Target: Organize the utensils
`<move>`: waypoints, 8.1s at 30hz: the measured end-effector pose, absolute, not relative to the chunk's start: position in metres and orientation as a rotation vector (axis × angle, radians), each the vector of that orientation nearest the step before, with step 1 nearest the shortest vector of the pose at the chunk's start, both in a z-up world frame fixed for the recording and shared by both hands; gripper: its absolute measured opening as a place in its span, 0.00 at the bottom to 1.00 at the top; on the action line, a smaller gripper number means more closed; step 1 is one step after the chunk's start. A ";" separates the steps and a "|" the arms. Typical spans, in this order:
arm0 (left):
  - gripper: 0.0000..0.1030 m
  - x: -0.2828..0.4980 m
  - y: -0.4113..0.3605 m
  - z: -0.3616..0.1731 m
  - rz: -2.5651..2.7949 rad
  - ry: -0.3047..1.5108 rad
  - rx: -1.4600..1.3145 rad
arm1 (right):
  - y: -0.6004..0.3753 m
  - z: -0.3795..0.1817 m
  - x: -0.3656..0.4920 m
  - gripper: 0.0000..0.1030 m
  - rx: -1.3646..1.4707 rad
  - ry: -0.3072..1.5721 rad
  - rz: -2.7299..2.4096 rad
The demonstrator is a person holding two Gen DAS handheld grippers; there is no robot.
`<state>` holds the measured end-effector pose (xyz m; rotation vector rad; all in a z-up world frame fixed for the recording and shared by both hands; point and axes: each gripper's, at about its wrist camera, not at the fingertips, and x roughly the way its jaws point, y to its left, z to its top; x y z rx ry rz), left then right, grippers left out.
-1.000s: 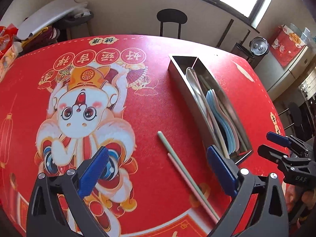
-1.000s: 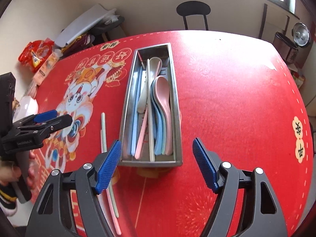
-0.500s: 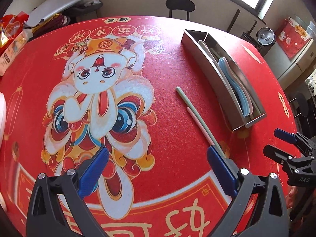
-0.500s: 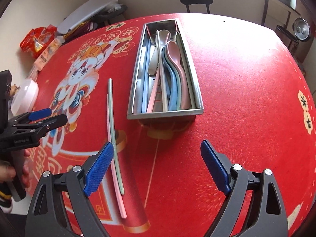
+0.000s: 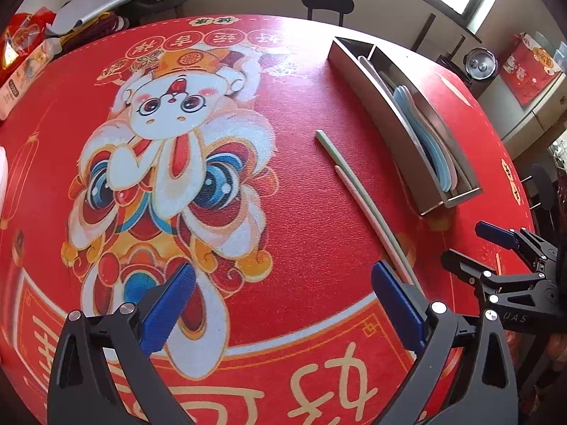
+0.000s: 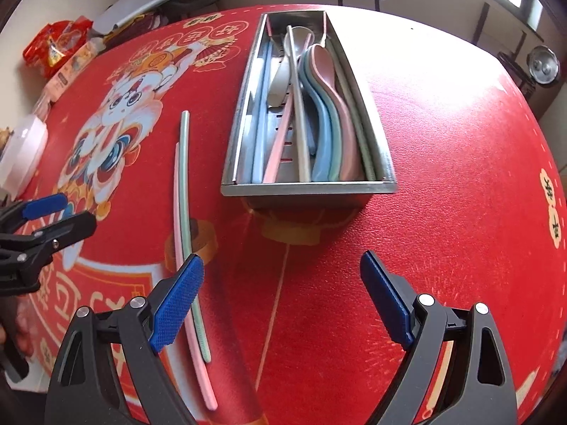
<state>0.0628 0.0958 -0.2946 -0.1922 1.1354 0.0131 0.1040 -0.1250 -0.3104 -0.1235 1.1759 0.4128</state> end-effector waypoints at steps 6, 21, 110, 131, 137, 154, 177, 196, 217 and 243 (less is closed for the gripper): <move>0.94 0.070 0.047 -0.300 -0.021 1.138 -0.073 | -0.160 -0.305 0.106 0.84 -0.030 1.169 0.358; 0.94 0.077 0.017 -0.323 0.028 1.194 -0.014 | -0.183 -0.299 0.108 0.84 0.008 1.150 0.364; 0.06 0.003 0.144 -0.315 0.013 1.175 -0.274 | -0.065 -0.323 0.057 0.06 -0.254 1.290 0.626; 0.05 0.009 0.150 -0.287 -0.013 1.119 -0.418 | -0.072 -0.324 0.061 0.06 -0.182 1.312 0.654; 0.05 0.017 0.150 -0.276 -0.014 1.105 -0.445 | -0.088 -0.306 0.065 0.06 -0.063 1.264 0.695; 0.05 0.040 0.132 -0.250 -0.061 1.059 -0.434 | -0.125 -0.258 0.076 0.06 0.098 1.159 0.720; 0.05 0.188 0.052 -0.246 -0.156 1.068 -0.531 | -0.164 -0.234 0.216 0.06 0.195 1.042 0.499; 0.06 0.247 0.034 -0.287 -0.108 1.192 -0.533 | -0.138 -0.274 0.261 0.08 0.170 1.144 0.397; 0.60 0.176 0.068 -0.145 -0.035 0.858 -0.137 | -0.194 -0.151 0.199 0.08 0.133 0.928 0.306; 0.94 0.026 0.057 0.011 0.052 0.466 0.015 | -0.206 -0.004 0.043 0.85 0.046 0.543 -0.046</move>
